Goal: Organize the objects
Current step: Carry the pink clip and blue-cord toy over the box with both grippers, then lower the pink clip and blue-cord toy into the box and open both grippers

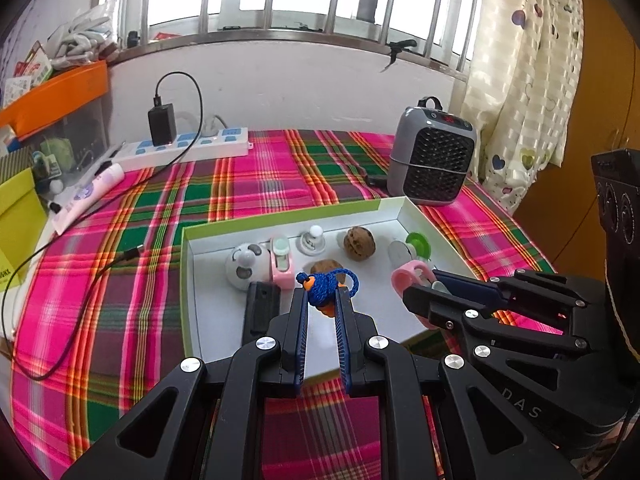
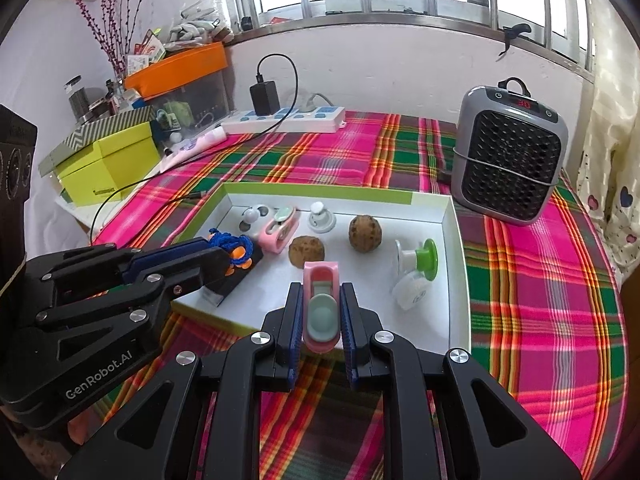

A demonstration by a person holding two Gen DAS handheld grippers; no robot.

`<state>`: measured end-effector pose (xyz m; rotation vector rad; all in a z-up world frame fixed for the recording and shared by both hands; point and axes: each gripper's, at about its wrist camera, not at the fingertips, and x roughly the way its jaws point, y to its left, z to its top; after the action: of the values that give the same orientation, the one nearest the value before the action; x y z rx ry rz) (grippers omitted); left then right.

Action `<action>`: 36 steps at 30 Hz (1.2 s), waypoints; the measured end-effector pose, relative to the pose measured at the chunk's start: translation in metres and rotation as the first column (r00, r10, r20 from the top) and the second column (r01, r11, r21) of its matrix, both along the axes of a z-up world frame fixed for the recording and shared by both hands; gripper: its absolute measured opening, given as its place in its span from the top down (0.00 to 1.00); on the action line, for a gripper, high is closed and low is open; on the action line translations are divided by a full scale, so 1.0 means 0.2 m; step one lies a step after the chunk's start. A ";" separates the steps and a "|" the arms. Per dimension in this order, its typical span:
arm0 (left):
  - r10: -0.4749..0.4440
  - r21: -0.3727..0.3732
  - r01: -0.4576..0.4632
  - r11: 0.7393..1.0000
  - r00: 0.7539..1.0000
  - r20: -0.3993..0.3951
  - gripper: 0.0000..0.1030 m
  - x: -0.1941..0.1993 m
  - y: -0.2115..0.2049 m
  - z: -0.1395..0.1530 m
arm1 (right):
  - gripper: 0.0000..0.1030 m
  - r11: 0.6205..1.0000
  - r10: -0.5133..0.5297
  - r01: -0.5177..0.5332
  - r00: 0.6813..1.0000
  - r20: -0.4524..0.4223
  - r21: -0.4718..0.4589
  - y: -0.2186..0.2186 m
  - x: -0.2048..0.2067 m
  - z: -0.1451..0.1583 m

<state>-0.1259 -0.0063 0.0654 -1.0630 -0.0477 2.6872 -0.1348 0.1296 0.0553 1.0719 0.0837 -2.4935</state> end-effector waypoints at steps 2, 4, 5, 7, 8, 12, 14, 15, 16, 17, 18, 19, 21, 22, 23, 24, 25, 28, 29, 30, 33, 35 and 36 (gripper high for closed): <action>0.002 0.003 -0.002 1.000 1.000 0.000 0.88 -0.02 0.00 0.00 | 0.82 1.000 -0.002 0.002 1.000 -0.001 0.000 0.00 -0.02 0.00; 0.007 0.003 -0.007 1.000 1.000 0.002 0.88 -0.04 0.00 0.00 | 0.82 1.000 -0.001 0.001 1.000 -0.001 0.002 0.00 -0.05 0.00; 0.008 0.002 -0.008 1.000 1.000 0.003 0.88 -0.05 0.00 0.00 | 0.82 1.000 -0.001 0.001 1.000 -0.001 0.005 0.01 -0.06 0.00; 0.014 0.004 -0.014 1.000 1.000 0.009 0.88 -0.08 -0.01 -0.01 | 0.82 1.000 -0.002 0.003 1.000 0.000 0.005 0.01 -0.08 0.00; 0.016 0.005 -0.016 1.000 1.000 0.011 0.88 -0.09 -0.01 -0.02 | 0.82 1.000 -0.003 0.003 1.000 0.002 0.004 0.01 -0.10 0.00; 0.023 0.006 -0.023 1.000 1.000 0.019 0.88 -0.12 -0.01 -0.03 | 0.82 1.000 -0.003 0.003 1.000 0.011 0.007 0.01 -0.14 -0.01; 0.026 0.003 -0.026 1.000 0.999 0.027 0.88 -0.14 -0.01 -0.05 | 0.82 1.000 -0.001 0.001 1.000 0.019 0.008 0.00 -0.16 -0.03; 0.026 0.002 -0.026 1.000 0.999 0.031 0.88 -0.15 -0.01 -0.05 | 0.82 1.000 0.000 0.000 1.000 0.024 0.009 0.00 -0.17 -0.03; 0.024 0.002 -0.024 1.000 0.999 0.034 0.88 -0.15 0.00 -0.06 | 0.82 1.000 0.001 -0.001 1.000 0.027 0.011 0.00 -0.18 -0.04; 0.024 0.001 -0.024 1.000 0.999 0.036 0.88 -0.16 0.00 -0.06 | 0.82 1.000 0.002 -0.002 1.000 0.029 0.014 0.00 -0.19 -0.05; 0.024 0.000 -0.024 1.000 0.999 0.040 0.88 -0.16 0.00 -0.07 | 0.82 1.000 0.003 -0.003 0.999 0.034 0.016 -0.01 -0.20 -0.06; 0.022 0.001 -0.022 1.000 0.999 0.044 0.88 -0.17 0.00 -0.08 | 0.82 1.000 0.004 -0.004 0.999 0.037 0.016 -0.01 -0.21 -0.06; 0.024 0.000 -0.024 1.000 0.998 0.053 0.88 -0.18 0.00 -0.10 | 0.82 1.000 0.004 -0.005 0.999 0.042 0.023 -0.01 -0.23 -0.07; 0.025 -0.001 -0.025 1.000 0.998 0.056 0.88 -0.18 0.00 -0.10 | 0.82 1.000 0.003 -0.004 0.999 0.045 0.025 -0.01 -0.24 -0.08; 0.028 0.000 -0.028 1.000 0.998 0.060 0.88 -0.19 0.00 -0.11 | 0.82 1.000 0.002 -0.003 0.999 0.049 0.026 -0.01 -0.25 -0.08; 0.028 0.001 -0.028 1.000 0.998 0.062 0.88 -0.19 0.00 -0.11 | 0.82 1.000 0.001 -0.002 0.999 0.054 0.024 -0.01 -0.26 -0.09; 0.026 0.001 -0.026 1.000 0.998 0.063 0.88 -0.19 0.00 -0.12 | 0.82 1.000 0.001 -0.002 0.998 0.057 0.022 -0.01 -0.27 -0.09; 0.022 -0.001 -0.022 1.000 0.997 0.069 0.88 -0.19 0.00 -0.13 | 0.82 1.000 0.002 -0.003 0.998 0.066 0.024 -0.02 -0.28 -0.11; 0.021 -0.003 -0.021 1.000 0.997 0.071 0.88 -0.19 0.01 -0.13 | 0.82 1.000 0.003 -0.004 0.998 0.069 0.024 -0.02 -0.29 -0.11; 0.020 -0.003 -0.020 1.000 0.997 0.073 0.88 -0.19 0.01 -0.14 | 0.82 1.000 0.004 -0.005 0.997 0.072 0.025 -0.02 -0.29 -0.12; 0.015 -0.008 -0.015 1.000 0.997 0.074 0.88 -0.20 0.02 -0.14 | 0.82 1.000 0.007 -0.009 0.997 0.081 0.029 -0.02 -0.30 -0.14; 0.016 -0.012 -0.015 1.000 0.997 0.082 0.88 -0.20 0.02 -0.16 | 0.82 0.999 0.007 -0.010 0.996 0.089 0.035 -0.03 -0.31 -0.15; 0.015 -0.011 -0.015 1.000 0.996 0.083 0.88 -0.20 0.02 -0.16 | 0.82 0.999 0.010 -0.013 0.996 0.091 0.037 -0.03 -0.31 -0.16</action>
<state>-0.1655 -0.0022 0.0341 -1.1821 -0.0571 2.6580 -0.1966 0.1233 0.0240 1.1952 0.1104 -2.4379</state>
